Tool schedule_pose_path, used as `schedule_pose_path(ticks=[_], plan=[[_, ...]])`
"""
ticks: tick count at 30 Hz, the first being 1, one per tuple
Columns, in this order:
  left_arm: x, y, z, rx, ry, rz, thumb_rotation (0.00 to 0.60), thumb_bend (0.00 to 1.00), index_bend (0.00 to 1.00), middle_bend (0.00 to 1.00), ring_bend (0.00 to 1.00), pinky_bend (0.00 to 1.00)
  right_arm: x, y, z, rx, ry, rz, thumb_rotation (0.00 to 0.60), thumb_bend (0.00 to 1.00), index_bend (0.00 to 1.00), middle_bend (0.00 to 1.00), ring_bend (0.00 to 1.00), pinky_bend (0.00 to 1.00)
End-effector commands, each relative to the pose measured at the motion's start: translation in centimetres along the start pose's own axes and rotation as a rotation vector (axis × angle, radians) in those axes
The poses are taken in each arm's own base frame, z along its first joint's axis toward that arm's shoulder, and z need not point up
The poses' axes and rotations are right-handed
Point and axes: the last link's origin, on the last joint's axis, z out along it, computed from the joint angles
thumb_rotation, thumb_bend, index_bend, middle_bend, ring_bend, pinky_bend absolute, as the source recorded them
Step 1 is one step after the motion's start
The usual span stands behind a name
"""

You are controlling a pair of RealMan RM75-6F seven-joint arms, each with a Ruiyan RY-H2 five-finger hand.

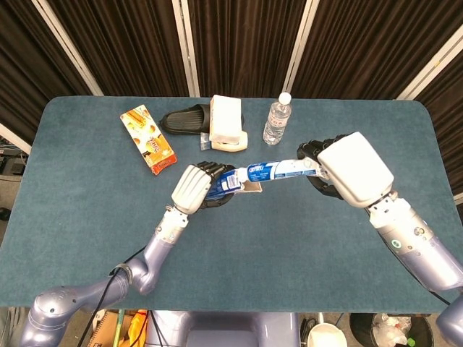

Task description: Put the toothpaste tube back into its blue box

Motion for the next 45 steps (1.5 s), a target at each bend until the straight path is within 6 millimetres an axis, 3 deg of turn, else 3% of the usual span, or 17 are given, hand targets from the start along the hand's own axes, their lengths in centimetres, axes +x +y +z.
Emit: schedule_pose_path(ticks=[1,22,36,45], plan=[[0.1,0.5,0.2,-0.005,0.007,-0.009,0.6,0.37,0.33,0.5,0.49,0.55,-0.2,0.0,-0.1,0.0,-0.004,-0.004,0.6,0.76,0.94,0.82,0.69,0.73],[0.3,0.5,-0.5,0.017,0.007,-0.011,0.6,0.37,0.33,0.5,0.49,0.55,-0.3,0.7,-0.7,-0.025,-0.002,-0.028,0.6,0.76,0.94,0.82,0.69,0.73],[-0.1,1.4,0.4,0.026,-0.016,-0.007,0.6,0.37,0.33,0.49,0.49,0.55,-0.3,-0.5,-0.3,0.008,-0.002,-0.021,0.6,0.76,0.94,0.82,0.69,0.73],[0.1,2.5,0.9,0.01,-0.041,0.007,0.6,0.37,0.33,0.49,0.49,0.55,-1.3,-0.1,-0.5,-0.006,-0.019,-0.021,0.6,0.76,0.94,0.82,0.69,0.73]])
